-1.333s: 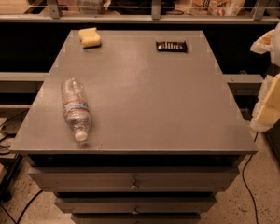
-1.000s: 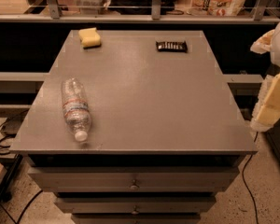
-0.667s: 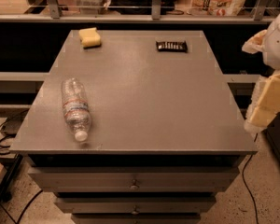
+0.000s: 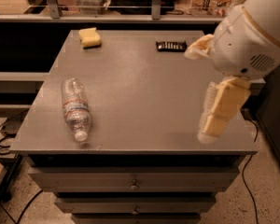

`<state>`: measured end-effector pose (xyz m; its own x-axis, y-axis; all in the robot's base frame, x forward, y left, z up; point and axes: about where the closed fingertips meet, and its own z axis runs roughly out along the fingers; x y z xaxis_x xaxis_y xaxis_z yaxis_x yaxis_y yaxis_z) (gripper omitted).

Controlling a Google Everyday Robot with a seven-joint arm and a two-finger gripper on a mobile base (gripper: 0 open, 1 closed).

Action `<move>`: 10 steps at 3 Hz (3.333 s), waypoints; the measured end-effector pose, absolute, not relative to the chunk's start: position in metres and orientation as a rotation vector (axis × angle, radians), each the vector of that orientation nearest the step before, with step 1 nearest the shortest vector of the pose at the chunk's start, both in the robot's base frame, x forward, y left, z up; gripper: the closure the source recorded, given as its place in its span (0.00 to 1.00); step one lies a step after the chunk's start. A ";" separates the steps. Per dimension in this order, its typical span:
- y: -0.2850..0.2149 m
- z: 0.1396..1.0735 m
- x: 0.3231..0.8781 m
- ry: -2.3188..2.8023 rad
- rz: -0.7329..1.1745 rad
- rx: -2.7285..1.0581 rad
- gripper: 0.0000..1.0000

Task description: Pick water bottle

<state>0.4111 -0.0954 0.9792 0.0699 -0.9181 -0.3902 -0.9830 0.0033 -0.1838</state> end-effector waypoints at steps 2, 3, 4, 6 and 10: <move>0.029 0.993 0.386 1.572 0.489 -2.082 0.00; 0.037 0.996 0.383 1.551 0.500 -2.088 0.00; 0.037 0.998 0.379 1.566 0.478 -2.067 0.00; 0.073 0.987 0.408 1.569 0.461 -1.909 0.00; 0.125 0.902 0.478 1.798 0.581 -1.585 0.00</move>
Offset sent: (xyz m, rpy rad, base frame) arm -0.0366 0.1913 0.0158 0.2709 0.0908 0.4083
